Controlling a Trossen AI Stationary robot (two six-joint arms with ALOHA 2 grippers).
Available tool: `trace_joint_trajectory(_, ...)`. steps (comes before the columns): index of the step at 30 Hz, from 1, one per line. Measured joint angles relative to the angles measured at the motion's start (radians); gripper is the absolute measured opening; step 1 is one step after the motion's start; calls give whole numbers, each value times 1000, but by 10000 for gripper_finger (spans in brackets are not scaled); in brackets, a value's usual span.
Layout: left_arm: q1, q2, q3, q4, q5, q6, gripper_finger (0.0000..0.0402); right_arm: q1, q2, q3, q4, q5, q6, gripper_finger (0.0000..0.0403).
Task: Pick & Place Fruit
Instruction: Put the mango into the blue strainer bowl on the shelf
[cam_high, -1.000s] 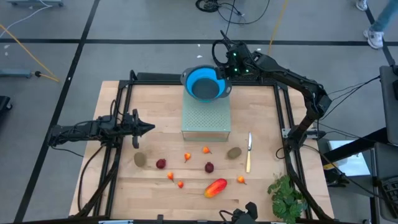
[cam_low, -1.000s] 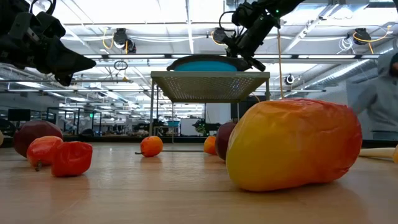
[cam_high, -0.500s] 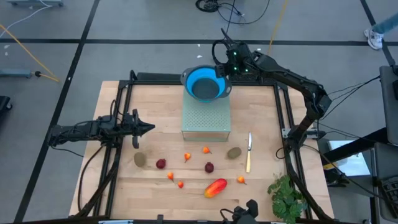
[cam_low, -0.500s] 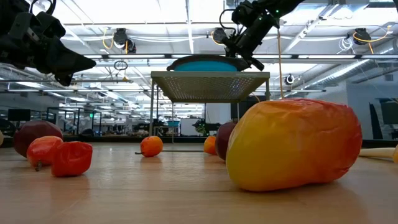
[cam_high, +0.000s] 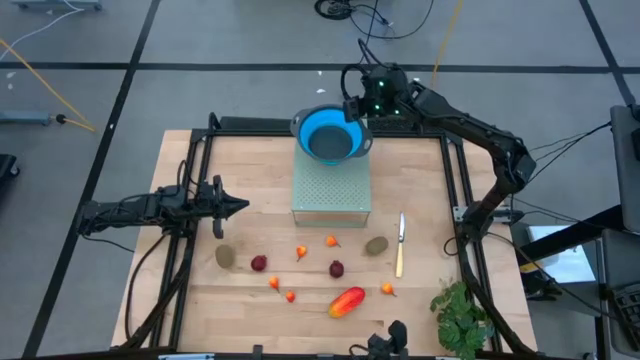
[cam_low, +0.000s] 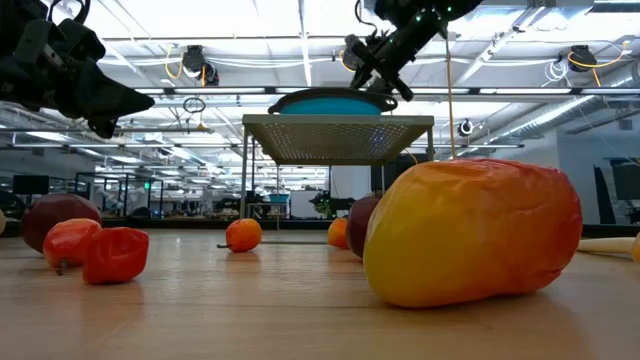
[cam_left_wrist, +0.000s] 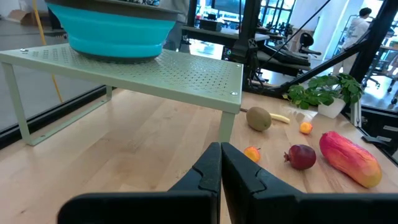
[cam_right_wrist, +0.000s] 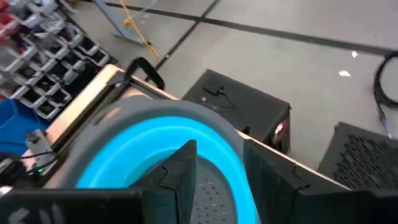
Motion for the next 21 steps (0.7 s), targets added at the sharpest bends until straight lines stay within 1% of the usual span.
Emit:
trace_joint_trajectory(8, 0, 0, 0, 0, 0, 21, 10, 62, -81, 0, -46, 0, -68, 93)
trace_joint_trajectory(13, 0, 0, 0, 0, 0, 24, 10, 112, -119, 0, -62, 0, -121, 58)
trace_joint_trajectory(18, 0, 0, 0, 0, 0, 25, 10, 165, -142, 1, -95, -1, -173, 13)
trace_joint_trajectory(21, 0, 0, 0, 0, 0, 25, 10, 200, -144, 1, -100, 0, -203, 3)
